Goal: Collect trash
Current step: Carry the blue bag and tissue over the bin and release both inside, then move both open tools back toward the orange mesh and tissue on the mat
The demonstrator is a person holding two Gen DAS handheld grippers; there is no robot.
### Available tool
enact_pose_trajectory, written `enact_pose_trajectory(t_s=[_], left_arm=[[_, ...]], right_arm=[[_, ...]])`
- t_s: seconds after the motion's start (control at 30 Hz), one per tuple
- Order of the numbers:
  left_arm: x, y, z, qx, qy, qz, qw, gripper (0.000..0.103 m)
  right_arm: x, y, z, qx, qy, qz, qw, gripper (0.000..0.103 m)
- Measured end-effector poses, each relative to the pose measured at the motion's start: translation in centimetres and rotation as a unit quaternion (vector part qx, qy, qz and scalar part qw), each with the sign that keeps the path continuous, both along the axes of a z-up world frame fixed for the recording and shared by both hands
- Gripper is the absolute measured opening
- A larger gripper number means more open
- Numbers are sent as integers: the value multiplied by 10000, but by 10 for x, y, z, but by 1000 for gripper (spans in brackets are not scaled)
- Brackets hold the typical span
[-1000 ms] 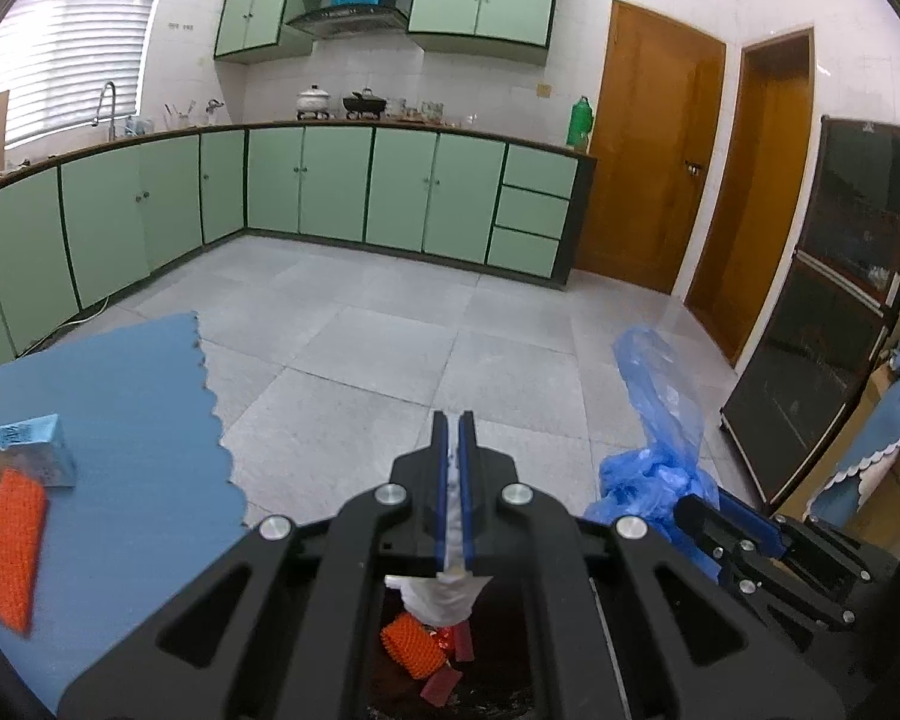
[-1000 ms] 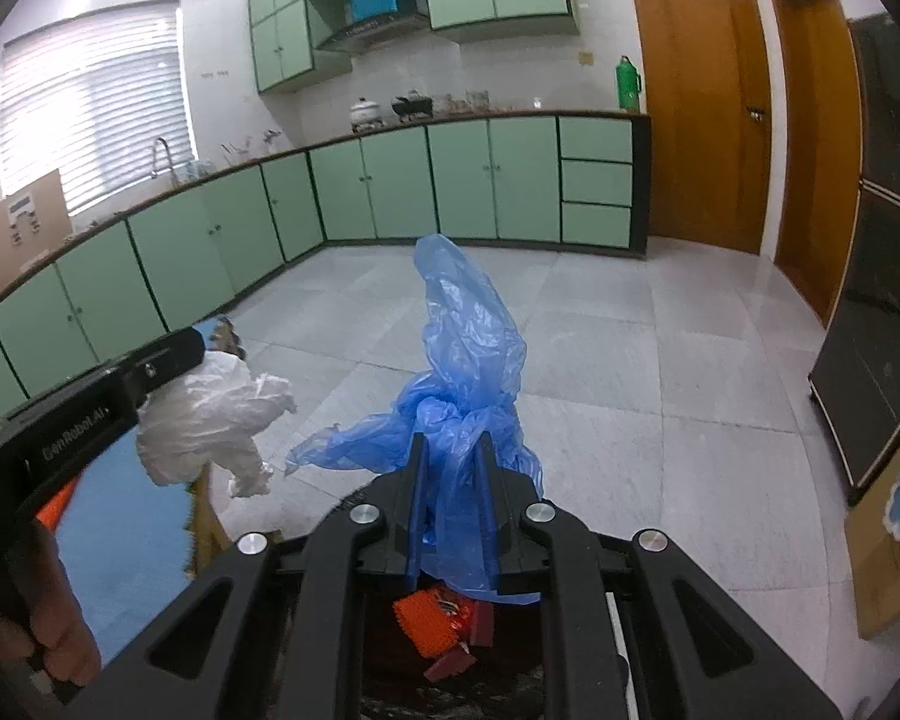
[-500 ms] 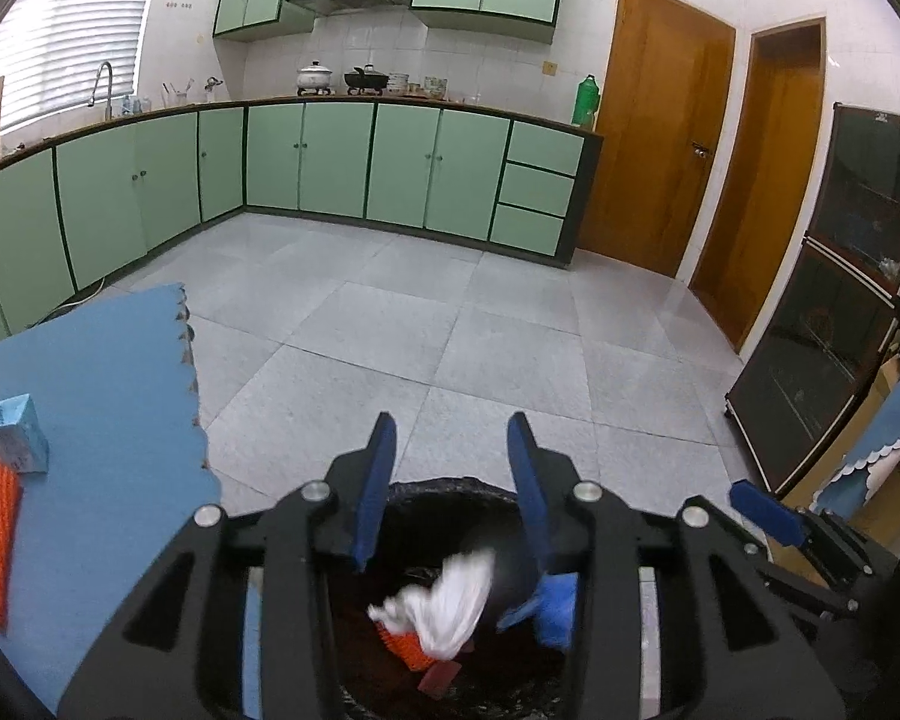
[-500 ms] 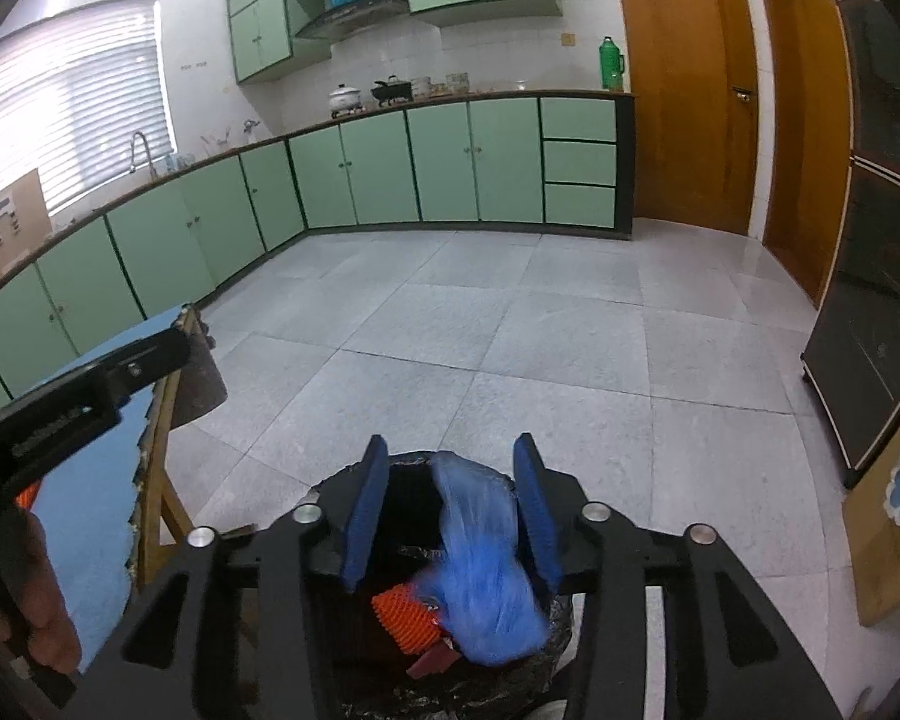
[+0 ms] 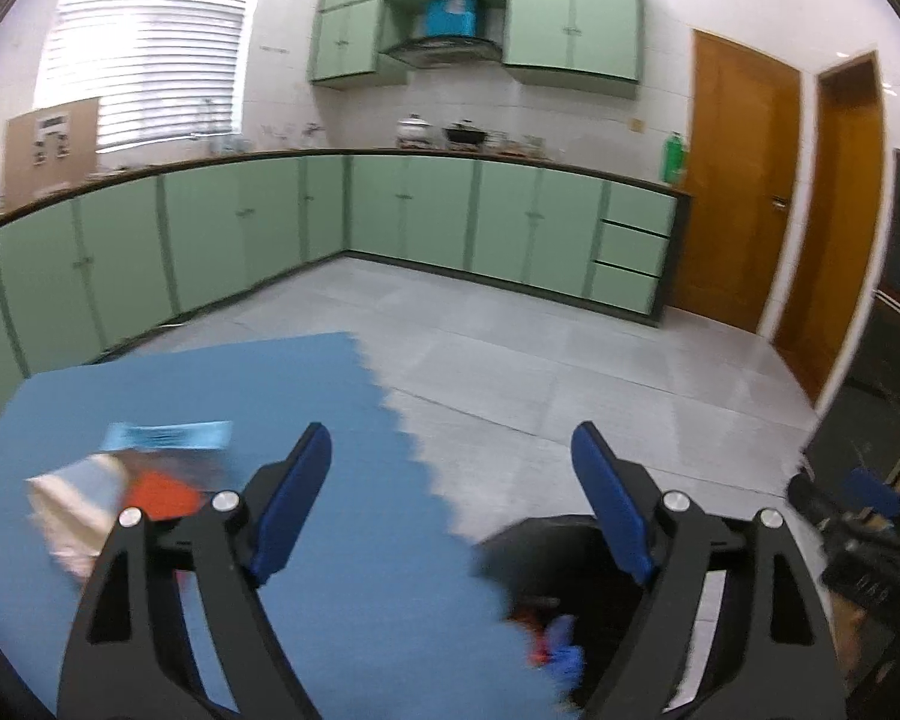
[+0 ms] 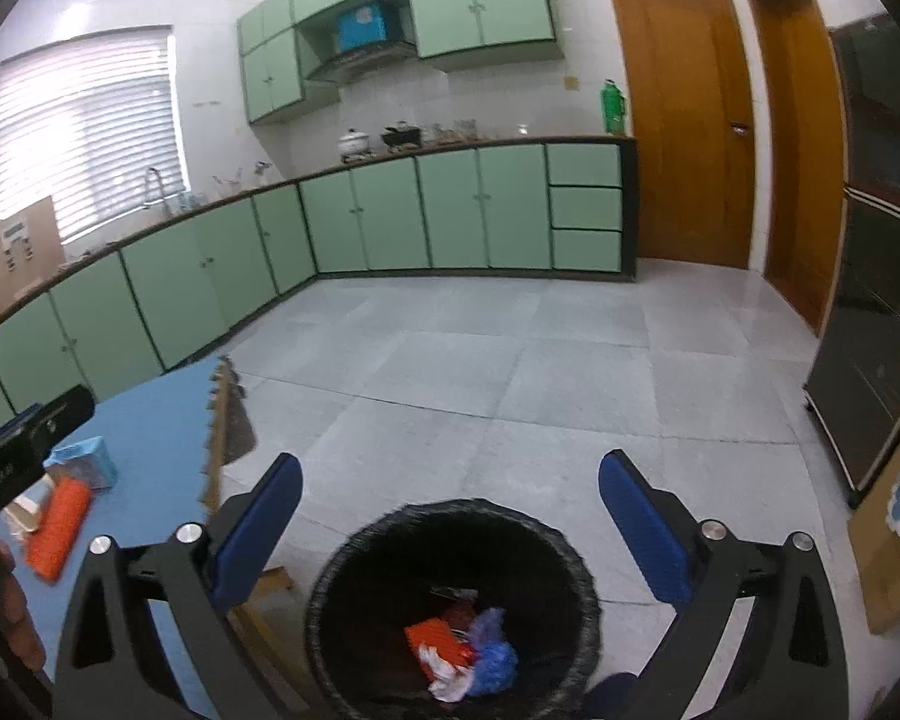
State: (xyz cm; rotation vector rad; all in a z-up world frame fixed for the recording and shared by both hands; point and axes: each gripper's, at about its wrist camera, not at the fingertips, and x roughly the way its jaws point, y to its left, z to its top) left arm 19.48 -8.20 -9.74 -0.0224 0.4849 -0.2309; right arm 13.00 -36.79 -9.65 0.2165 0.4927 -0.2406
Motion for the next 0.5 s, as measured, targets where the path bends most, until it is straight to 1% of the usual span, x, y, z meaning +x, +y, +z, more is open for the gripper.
enact_pose_trajectory(t_s=[0.13, 0.2, 0.23, 0.4, 0.5], left_arm=[[-3, 53, 4, 43, 29, 532, 9986, 80], [-6, 83, 6, 127, 31, 837, 9964, 80], [-6, 91, 6, 159, 28, 920, 9956, 80], [-10, 153, 5, 338, 77, 1515, 9879, 80], [-11, 185, 4, 389, 112, 1765, 9835, 80]], right_arm=[[10, 35, 8, -109, -88, 315, 9994, 97], [16, 52, 10, -113, -96, 450, 9989, 97], [21, 64, 10, -96, -92, 562, 9983, 97], [38, 110, 10, -107, -83, 932, 9956, 97], [47, 139, 8, -83, -57, 1151, 9933, 97]])
